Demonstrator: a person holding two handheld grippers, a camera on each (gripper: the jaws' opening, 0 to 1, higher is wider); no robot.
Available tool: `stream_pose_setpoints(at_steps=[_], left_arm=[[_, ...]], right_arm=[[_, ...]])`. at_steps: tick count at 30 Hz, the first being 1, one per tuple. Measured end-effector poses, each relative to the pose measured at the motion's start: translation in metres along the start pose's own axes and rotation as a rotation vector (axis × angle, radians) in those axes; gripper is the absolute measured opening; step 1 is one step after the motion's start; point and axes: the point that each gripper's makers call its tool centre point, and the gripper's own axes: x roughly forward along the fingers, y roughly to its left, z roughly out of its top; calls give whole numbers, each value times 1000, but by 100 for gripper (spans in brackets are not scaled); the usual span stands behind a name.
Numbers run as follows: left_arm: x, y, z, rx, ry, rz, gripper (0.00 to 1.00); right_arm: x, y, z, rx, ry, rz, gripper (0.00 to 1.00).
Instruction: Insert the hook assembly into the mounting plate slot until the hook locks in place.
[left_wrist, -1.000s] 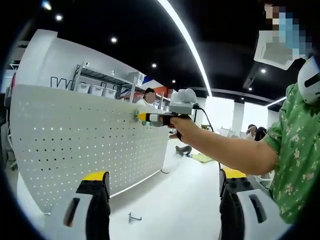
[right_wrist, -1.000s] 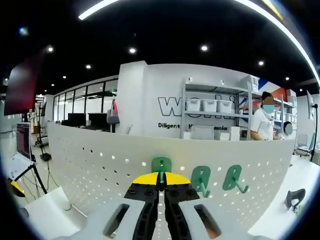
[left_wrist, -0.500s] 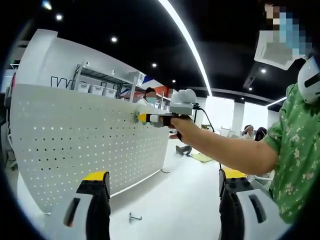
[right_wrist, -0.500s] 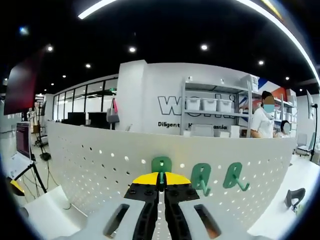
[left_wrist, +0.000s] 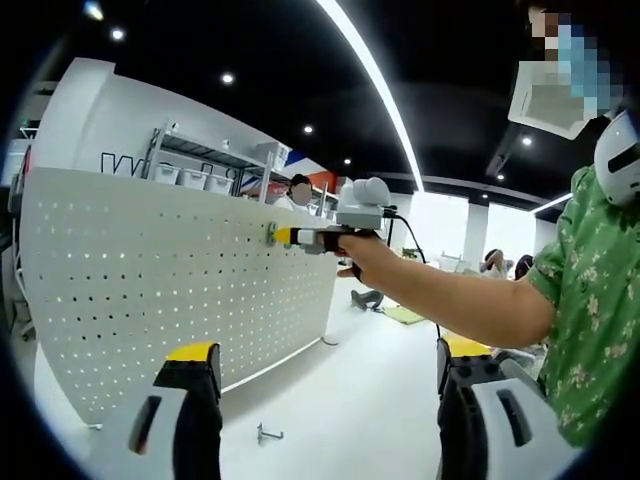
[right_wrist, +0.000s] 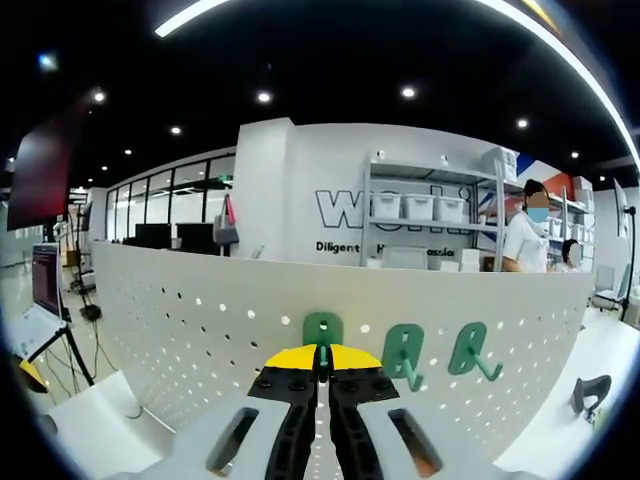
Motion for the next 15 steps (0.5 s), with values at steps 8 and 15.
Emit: stream_pose_setpoints(at_steps=[8, 15], left_arm=[[-1, 0, 0, 2, -1, 2, 91], [-2, 1, 0, 2, -2, 6, 91]], right_arm=[[1, 0, -1, 1, 0, -3, 1], [2, 0, -1, 1, 1, -2, 1]])
